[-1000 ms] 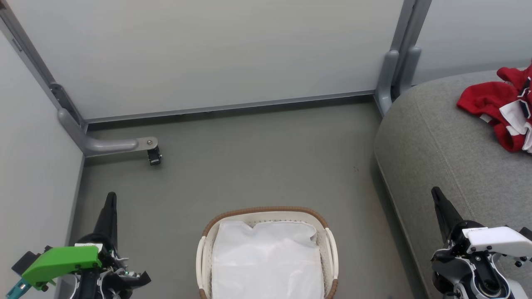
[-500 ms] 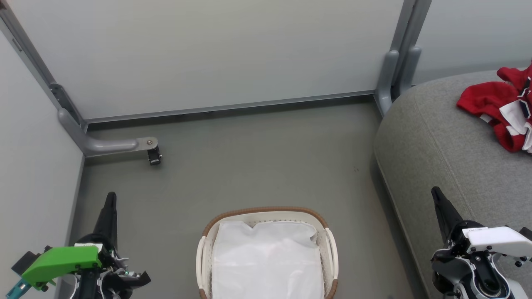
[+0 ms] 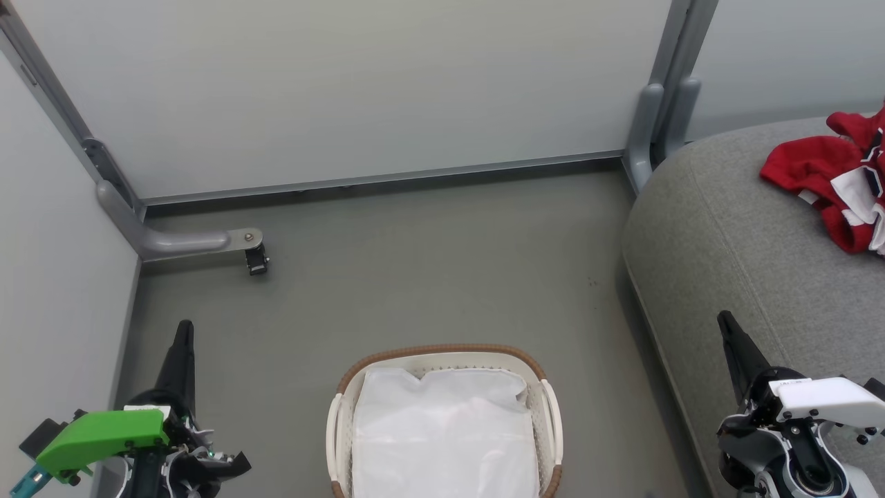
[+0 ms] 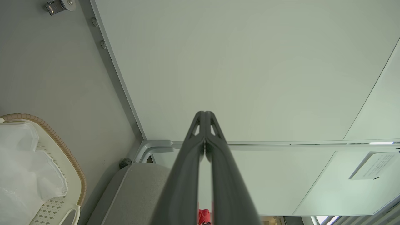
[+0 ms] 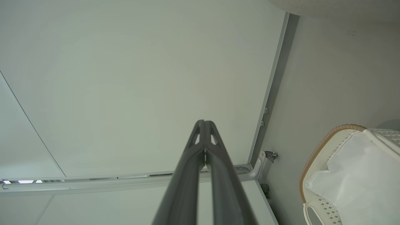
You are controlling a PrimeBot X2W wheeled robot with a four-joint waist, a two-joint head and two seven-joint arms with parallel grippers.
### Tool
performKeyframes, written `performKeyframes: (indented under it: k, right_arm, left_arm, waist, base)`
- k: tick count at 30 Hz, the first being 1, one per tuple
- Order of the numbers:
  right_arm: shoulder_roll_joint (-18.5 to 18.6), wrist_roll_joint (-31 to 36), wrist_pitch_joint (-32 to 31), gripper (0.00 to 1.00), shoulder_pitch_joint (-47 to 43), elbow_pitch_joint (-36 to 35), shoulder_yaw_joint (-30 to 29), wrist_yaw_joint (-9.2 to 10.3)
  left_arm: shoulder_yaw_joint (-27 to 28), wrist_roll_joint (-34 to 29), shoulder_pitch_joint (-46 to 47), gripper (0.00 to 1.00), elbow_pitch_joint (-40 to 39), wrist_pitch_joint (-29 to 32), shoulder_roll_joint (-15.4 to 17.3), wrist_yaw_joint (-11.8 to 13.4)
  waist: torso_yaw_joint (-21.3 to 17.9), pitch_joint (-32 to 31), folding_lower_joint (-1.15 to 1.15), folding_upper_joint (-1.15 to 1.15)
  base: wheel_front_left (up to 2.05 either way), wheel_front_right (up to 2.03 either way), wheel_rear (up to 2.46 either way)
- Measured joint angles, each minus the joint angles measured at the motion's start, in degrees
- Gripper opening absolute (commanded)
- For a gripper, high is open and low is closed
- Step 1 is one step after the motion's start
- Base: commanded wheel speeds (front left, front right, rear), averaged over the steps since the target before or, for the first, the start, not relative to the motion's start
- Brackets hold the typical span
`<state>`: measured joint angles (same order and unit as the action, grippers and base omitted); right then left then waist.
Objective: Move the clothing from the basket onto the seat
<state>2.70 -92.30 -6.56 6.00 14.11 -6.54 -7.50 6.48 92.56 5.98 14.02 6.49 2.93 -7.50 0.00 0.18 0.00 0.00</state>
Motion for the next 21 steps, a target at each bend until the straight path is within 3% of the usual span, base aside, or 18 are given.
performKeyframes:
  k: [21]
  right_arm:
    - [0.0, 0.0, 0.0, 0.0, 0.01, 0.0, 0.0, 0.0]
  left_arm:
    - [0.05, 0.0, 0.0, 0.0, 0.01, 0.0, -0.03, 0.0]
  waist:
    - [0.0, 0.0, 0.0, 0.0]
  base:
    - [0.0, 0.0, 0.0]
